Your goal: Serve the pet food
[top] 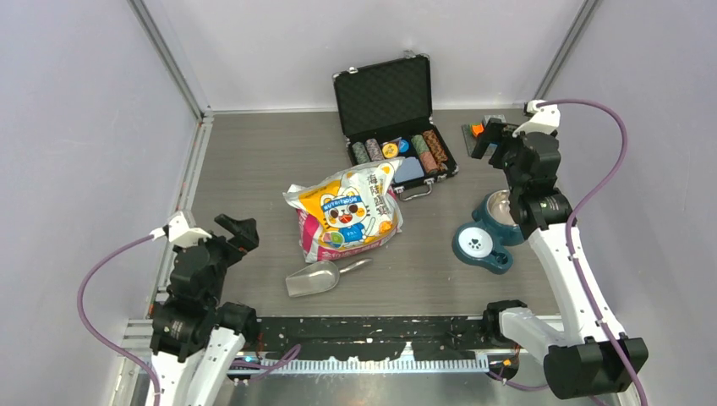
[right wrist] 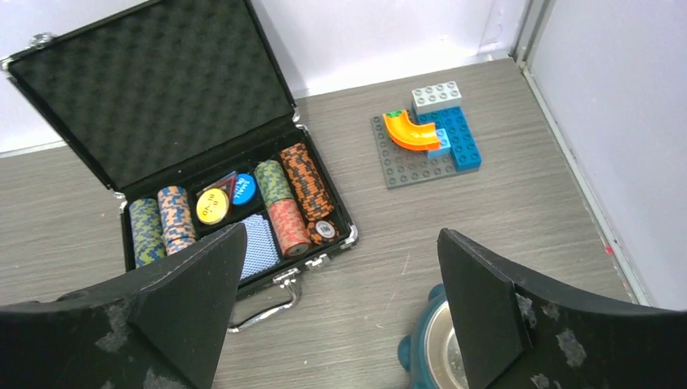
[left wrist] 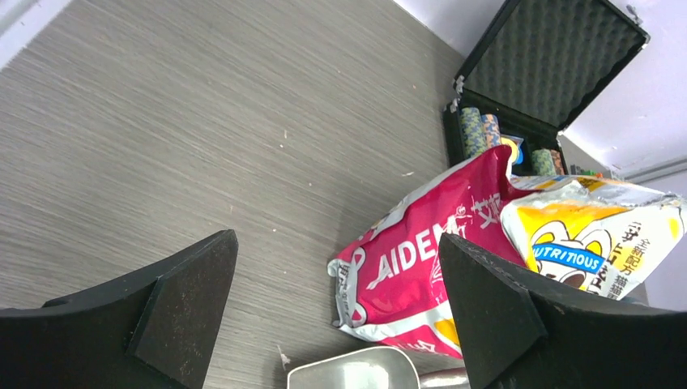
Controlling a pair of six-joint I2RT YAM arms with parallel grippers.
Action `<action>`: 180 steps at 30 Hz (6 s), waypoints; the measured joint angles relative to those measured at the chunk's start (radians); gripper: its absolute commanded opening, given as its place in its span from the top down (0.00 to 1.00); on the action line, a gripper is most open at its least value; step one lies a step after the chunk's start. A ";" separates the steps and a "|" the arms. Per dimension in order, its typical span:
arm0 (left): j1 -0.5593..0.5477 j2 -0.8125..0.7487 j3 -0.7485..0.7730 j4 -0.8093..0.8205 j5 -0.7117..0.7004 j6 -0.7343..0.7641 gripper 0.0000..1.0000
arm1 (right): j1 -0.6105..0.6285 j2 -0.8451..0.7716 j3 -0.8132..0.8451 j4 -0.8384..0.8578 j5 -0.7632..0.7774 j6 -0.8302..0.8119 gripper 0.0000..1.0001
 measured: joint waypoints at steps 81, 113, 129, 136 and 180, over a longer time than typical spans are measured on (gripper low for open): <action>0.000 1.183 0.484 0.414 0.594 0.037 0.70 | 0.545 0.525 0.387 -0.351 -0.912 -0.409 0.91; 0.000 0.840 0.354 0.445 0.539 -0.019 0.01 | 0.567 0.629 0.710 -0.270 -0.495 -0.136 0.19; 0.000 0.752 0.199 0.416 0.484 -0.014 0.01 | 0.582 0.812 0.880 -0.519 -0.571 -0.198 0.34; 0.000 0.828 0.206 0.470 0.550 -0.029 0.01 | 0.613 0.801 0.831 -0.507 -0.583 -0.205 0.63; -0.132 1.071 0.386 0.722 0.730 -0.186 0.14 | 0.627 0.517 0.395 -0.095 -0.148 0.179 0.95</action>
